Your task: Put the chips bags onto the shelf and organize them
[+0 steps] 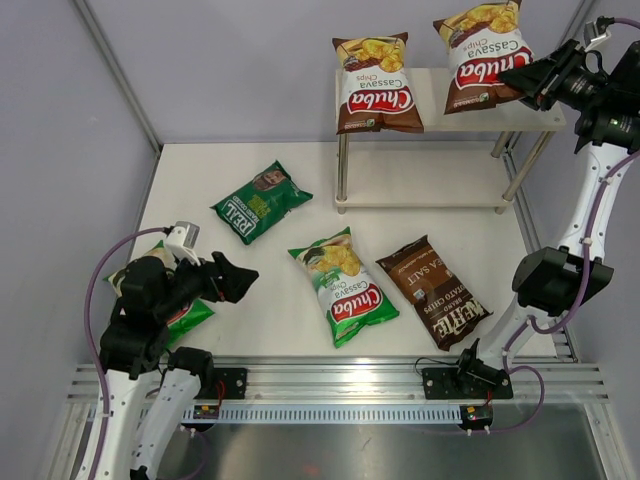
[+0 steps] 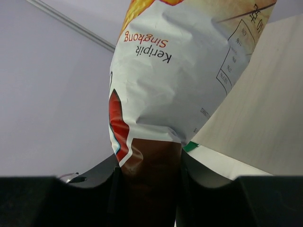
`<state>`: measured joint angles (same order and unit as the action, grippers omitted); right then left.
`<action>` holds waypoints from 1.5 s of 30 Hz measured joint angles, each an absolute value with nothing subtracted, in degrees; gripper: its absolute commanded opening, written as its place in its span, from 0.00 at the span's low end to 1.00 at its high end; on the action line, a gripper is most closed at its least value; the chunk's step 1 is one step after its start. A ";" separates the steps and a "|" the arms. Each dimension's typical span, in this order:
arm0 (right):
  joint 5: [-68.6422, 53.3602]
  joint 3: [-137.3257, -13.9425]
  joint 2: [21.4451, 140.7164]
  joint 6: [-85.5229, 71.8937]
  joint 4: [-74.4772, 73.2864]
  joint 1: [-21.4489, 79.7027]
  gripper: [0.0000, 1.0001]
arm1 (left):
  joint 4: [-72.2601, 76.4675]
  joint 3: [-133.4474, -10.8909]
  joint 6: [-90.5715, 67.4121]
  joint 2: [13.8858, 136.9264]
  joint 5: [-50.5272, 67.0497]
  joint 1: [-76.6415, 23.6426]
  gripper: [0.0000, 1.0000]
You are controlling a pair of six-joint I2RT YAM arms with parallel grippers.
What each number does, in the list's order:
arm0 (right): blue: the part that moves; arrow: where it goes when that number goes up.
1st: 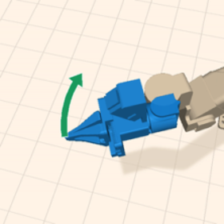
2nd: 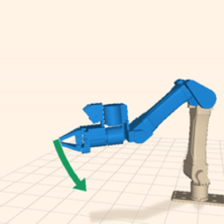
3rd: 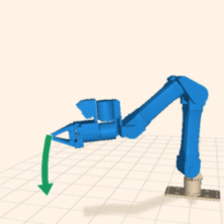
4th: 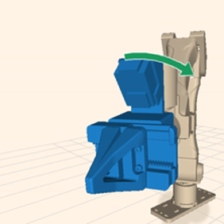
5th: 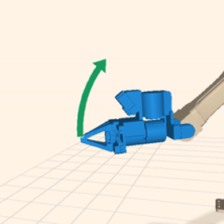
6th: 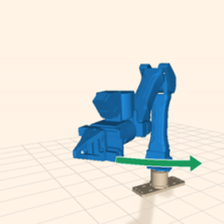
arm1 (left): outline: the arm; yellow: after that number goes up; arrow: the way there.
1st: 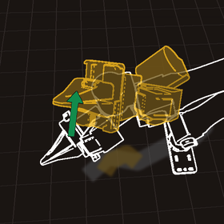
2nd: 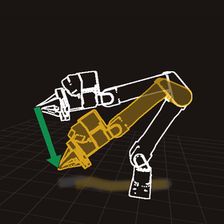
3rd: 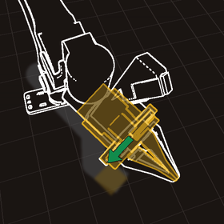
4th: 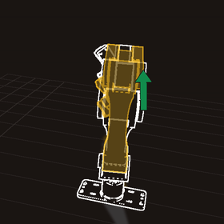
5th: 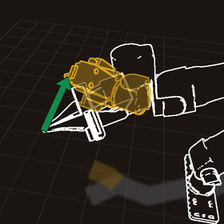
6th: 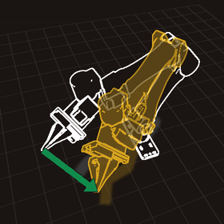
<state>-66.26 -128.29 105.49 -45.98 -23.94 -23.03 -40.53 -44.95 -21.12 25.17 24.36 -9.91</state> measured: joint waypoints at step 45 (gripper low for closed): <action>-57.36 -122.10 113.10 -43.55 -23.99 -16.62 0.38 | -40.18 -44.95 -20.73 25.41 26.87 -10.81 0.99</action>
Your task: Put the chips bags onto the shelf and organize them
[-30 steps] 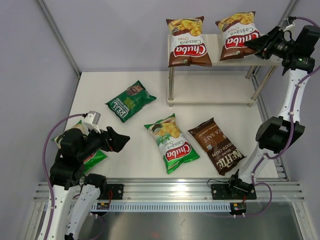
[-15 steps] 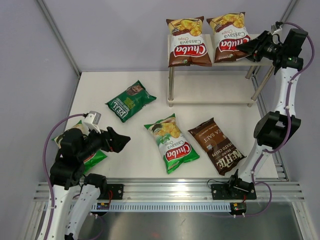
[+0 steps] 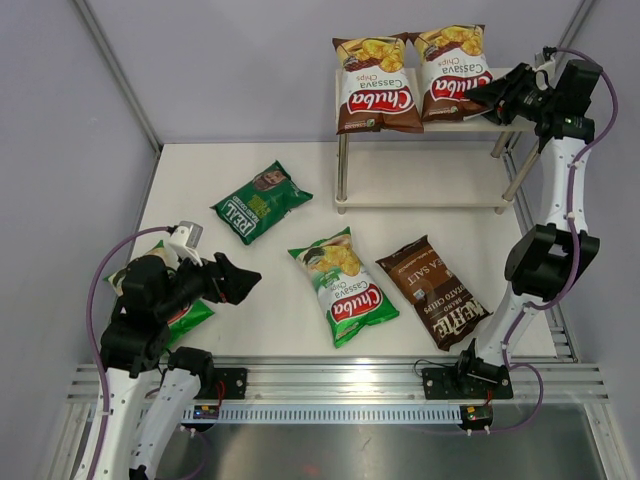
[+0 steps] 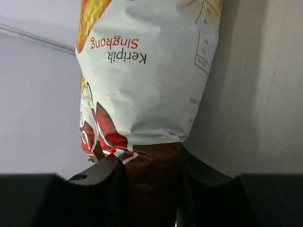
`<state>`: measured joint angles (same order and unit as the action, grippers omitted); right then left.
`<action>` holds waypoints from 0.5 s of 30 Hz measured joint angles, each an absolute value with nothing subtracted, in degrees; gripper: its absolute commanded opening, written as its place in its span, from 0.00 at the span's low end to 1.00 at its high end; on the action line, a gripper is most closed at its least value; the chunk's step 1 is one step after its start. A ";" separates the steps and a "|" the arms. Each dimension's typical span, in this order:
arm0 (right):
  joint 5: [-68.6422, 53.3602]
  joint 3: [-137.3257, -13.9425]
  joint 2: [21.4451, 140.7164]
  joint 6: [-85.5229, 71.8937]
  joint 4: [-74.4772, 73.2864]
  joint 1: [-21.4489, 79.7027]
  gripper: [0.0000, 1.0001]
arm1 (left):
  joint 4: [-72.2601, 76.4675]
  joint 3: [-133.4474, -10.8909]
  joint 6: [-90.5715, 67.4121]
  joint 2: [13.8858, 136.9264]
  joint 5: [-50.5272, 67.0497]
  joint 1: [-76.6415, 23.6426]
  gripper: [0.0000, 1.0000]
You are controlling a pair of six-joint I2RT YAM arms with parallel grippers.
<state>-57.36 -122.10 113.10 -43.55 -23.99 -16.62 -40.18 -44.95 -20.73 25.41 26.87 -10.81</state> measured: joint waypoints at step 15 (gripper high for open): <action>-56.40 -122.23 111.61 -42.61 -26.26 -16.03 0.44 | -39.92 -44.82 -20.73 25.78 27.49 -10.81 0.99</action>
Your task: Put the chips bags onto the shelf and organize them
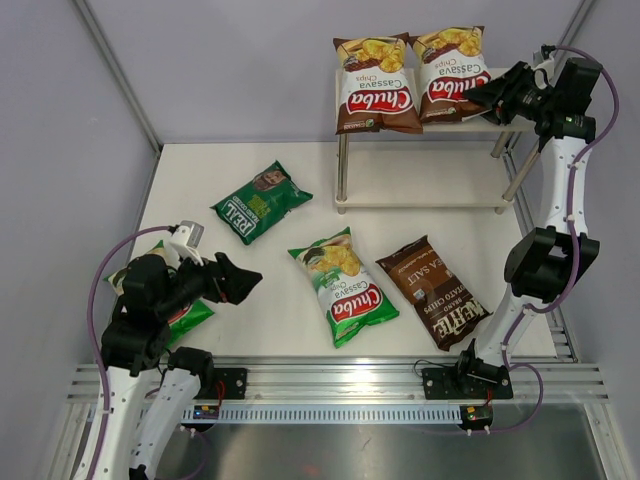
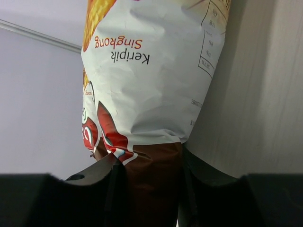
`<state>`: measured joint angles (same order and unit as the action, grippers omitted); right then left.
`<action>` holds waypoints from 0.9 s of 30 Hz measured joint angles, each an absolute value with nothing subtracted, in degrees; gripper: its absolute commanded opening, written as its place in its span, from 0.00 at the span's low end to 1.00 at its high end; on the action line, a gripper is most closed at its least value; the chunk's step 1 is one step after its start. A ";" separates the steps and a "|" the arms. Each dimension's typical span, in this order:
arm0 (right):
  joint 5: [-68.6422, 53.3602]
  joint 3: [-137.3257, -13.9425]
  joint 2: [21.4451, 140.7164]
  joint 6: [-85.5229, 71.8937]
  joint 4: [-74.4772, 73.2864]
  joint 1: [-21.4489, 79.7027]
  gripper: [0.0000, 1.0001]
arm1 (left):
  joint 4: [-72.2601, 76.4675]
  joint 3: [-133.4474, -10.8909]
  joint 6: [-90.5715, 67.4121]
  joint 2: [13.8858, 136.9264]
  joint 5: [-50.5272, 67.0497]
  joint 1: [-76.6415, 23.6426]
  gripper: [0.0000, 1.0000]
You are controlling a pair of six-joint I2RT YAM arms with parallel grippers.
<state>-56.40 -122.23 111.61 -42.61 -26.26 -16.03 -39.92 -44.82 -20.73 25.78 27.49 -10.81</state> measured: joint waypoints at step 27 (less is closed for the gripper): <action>-45.91 -123.35 106.91 -34.89 -38.85 -19.07 0.86 | -39.31 -44.47 -20.73 26.37 28.34 -10.81 0.99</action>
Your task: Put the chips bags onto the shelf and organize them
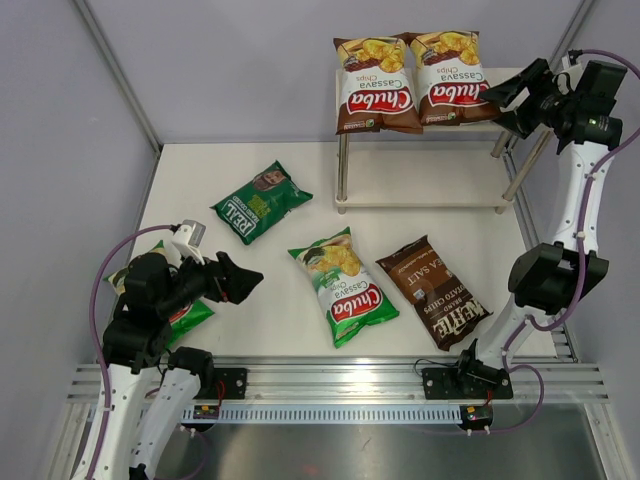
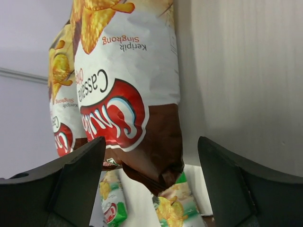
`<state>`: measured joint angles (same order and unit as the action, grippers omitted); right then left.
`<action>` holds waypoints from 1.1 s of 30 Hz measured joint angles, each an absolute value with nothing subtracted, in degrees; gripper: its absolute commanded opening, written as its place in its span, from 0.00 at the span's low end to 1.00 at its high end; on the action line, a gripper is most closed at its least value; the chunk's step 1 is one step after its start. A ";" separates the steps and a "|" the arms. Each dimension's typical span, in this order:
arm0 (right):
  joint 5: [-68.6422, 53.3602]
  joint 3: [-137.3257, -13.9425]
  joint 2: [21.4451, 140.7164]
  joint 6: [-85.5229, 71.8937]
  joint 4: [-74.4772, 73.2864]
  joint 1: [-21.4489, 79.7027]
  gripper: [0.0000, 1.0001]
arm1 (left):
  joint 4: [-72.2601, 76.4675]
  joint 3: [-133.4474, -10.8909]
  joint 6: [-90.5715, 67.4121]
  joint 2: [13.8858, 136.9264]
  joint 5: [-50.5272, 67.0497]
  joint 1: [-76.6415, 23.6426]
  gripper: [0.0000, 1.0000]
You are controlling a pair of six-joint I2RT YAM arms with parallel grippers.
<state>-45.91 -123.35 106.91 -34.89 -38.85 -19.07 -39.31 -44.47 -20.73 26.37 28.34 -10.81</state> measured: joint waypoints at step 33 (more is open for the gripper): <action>-43.18 -66.46 36.88 -42.63 -31.00 -19.25 0.99 | -14.92 -60.80 -36.49 72.07 1.83 -56.64 0.99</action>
